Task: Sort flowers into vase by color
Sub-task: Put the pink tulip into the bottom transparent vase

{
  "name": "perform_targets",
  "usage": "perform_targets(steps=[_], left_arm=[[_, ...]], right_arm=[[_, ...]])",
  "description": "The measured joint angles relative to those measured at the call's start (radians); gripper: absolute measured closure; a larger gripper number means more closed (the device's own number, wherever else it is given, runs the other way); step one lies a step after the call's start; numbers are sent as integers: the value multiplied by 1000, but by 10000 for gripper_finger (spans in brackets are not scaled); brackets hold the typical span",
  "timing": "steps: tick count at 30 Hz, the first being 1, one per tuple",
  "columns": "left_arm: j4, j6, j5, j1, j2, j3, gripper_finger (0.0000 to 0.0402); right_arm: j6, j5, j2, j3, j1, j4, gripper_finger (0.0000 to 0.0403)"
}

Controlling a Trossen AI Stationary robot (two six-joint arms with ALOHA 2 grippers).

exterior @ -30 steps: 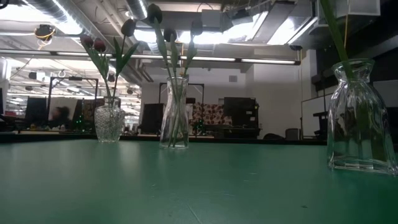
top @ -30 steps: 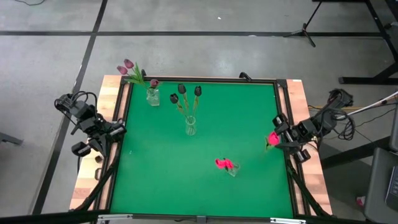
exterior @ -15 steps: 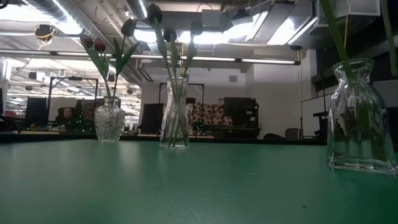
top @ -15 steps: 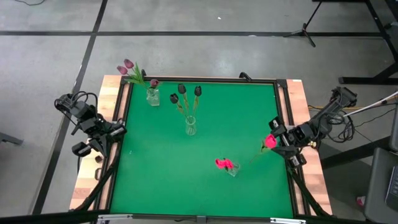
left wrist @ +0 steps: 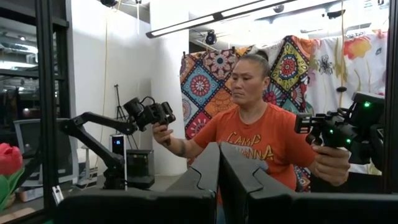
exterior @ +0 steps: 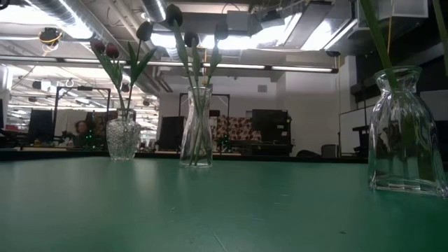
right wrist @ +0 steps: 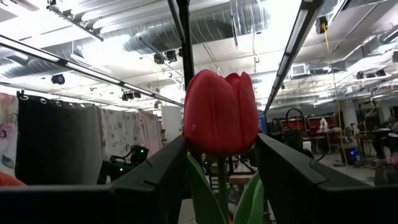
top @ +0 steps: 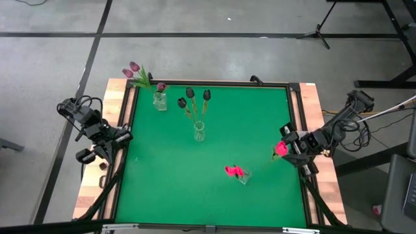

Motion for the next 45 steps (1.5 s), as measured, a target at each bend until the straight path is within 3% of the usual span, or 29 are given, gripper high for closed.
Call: perform_targets(steps=[18,30,37,45], left_arm=[[0,0,0,0,0,0,401],[0,0,0,0,0,0,401],[0,-1,0,0,0,0,401],[0,-2,0,0,0,0,401]], right_arm=[[-78,20,231,170,0,-8,217],[-73,42,255,170,-73,-8,217],[-19,-40,255,170,-92,-18,217],[-20,-46,254,170,-92,-19,217]])
